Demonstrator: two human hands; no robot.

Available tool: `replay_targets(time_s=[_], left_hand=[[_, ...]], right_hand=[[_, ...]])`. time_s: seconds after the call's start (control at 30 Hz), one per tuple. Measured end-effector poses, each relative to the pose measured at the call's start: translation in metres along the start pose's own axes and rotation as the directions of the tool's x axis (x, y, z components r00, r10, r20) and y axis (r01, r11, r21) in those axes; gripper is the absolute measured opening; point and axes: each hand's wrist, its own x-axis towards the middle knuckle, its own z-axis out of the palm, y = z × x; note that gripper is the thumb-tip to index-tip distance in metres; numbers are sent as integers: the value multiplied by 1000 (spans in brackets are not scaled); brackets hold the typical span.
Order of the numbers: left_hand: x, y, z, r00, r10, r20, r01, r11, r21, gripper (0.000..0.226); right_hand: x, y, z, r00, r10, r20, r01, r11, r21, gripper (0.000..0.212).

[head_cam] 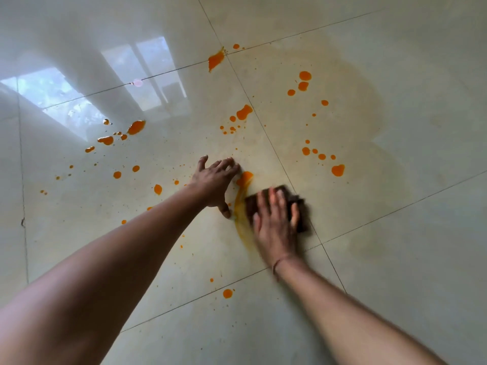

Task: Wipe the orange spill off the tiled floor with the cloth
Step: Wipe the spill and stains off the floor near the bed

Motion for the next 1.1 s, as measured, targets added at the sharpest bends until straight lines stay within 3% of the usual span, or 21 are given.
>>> replay_targets(time_s=[0.07,0.13,0.17,0.27,0.3,0.4,0.5,0.53,0.6,0.67,0.77,0.87,0.9,1.0,1.03,1.1], left_hand=[[-2,-1,0,1000,1,-23,-1,1000,-14,133],[-4,0,-2,999,11,-31,-11,1000,-4,131],[-5,1,-2,999,10,-33,-10,1000,-2,131],[-11,4,0,996,-41,-85,40,999,-17,131],[-15,4,1,993,-57,-103,56,998,-18,131],[-31,-1,13,975,-156,-161,144,986,-84,130],[-46,-1,21,957,-207,-204,179,972,-150,124],[-49,1,24,952,-211,-222,180,972,-154,122],[-56,3,32,936,-250,-247,205,959,-195,121],[-63,0,40,925,-289,-248,237,947,-218,124],[-75,-12,49,931,-288,-226,250,951,-182,127],[-81,-20,48,931,-296,-213,262,949,-174,130],[-83,-20,47,930,-300,-211,266,948,-176,131],[-97,-19,58,924,-323,-205,283,938,-200,131],[-101,-21,62,922,-329,-202,291,936,-197,131],[-111,-29,69,916,-352,-191,317,929,-191,132]], right_hand=[[-81,-5,-1,970,-221,101,220,975,24,55],[-117,25,-11,931,-340,136,341,940,21,57],[-111,39,-10,936,-326,135,328,945,7,57],[-34,24,-9,998,45,53,-43,999,-24,55],[-27,-1,-3,999,44,24,-43,998,-39,54],[-113,-63,13,943,-311,117,316,949,-20,56],[-159,-2,-4,869,-463,177,464,885,41,59],[-149,21,-3,889,-430,159,436,900,-5,58],[-101,32,-9,963,-215,165,221,975,-15,57],[-61,-9,0,992,-53,110,54,999,-8,56],[-105,-51,18,941,-310,134,312,950,2,55],[-135,13,-4,856,-487,176,490,871,23,58],[-122,33,-7,877,-451,167,458,889,-5,58],[-56,18,-4,985,-124,121,128,991,-25,58],[-49,-6,3,990,-108,85,111,993,-31,58],[-78,-43,15,954,-283,101,288,957,-41,58]])
